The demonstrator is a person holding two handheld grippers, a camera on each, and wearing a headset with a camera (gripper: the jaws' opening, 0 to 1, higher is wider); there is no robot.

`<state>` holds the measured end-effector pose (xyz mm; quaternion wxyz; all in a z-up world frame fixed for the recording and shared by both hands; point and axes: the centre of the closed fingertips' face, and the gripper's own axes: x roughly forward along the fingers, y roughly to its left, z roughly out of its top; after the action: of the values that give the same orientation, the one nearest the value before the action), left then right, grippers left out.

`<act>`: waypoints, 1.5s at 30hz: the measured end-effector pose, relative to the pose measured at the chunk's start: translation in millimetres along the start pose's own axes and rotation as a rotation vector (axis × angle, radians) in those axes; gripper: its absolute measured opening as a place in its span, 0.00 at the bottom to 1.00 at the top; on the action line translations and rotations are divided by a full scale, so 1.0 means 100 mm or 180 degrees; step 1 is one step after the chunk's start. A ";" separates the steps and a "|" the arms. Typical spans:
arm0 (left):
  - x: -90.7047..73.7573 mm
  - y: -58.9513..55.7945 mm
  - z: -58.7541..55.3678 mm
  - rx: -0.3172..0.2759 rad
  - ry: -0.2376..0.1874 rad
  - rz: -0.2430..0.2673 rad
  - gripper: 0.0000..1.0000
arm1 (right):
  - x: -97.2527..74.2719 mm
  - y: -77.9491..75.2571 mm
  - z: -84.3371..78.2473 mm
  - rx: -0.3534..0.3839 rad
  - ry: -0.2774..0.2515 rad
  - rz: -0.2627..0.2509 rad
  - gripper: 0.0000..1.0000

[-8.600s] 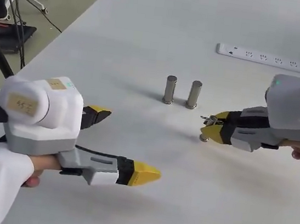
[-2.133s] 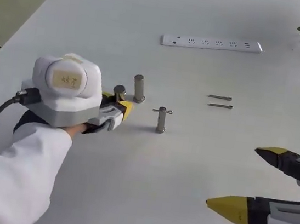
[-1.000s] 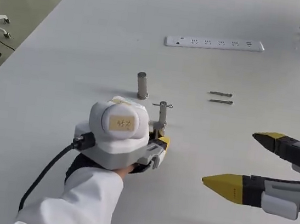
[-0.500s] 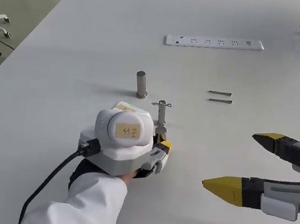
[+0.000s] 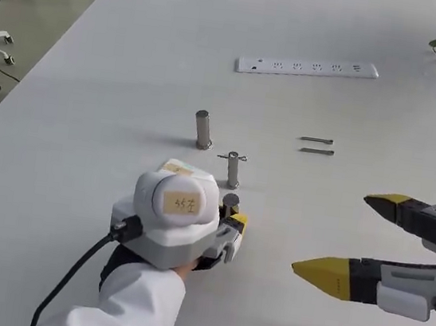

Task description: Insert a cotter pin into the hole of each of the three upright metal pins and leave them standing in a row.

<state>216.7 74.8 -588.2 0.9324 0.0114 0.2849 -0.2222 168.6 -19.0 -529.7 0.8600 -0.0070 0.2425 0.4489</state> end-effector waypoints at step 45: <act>-0.94 -0.07 -0.07 0.0308 0.0084 -0.1286 0.99 | -0.14 -0.81 0.34 -0.1475 0.1215 0.0113 0.82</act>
<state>140.4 107.4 -543.3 0.8634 0.0016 0.2826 -0.4180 239.0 -70.7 -510.3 0.7663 -0.2831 0.2910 0.4979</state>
